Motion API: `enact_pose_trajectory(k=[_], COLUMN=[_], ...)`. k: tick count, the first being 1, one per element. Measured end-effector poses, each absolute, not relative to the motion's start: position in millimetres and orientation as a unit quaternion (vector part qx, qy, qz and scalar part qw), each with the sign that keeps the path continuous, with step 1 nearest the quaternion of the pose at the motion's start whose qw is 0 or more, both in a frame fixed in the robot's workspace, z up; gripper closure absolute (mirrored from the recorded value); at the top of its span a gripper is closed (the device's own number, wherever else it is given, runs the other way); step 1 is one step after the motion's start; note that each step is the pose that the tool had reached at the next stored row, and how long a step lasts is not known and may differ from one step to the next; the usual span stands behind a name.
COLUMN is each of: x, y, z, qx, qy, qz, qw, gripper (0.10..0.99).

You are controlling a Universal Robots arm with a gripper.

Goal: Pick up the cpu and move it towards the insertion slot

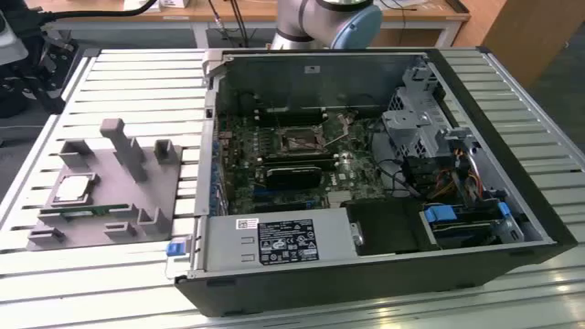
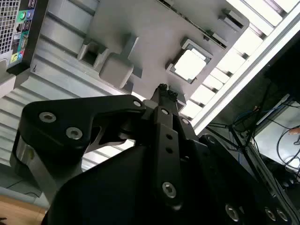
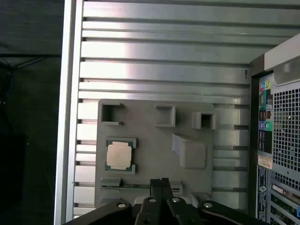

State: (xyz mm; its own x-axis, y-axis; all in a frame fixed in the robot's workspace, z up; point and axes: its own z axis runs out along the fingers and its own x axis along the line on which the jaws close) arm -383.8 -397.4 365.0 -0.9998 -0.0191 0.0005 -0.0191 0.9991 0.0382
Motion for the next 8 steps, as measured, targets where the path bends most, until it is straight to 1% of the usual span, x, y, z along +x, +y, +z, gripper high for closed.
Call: enact_pose_trajectory(k=[8], x=[-387.2], y=[-397.5], z=[365.0], qx=[0.010], qy=[-1.000], qz=[-0.019], qw=[0.000], gripper=[0.980])
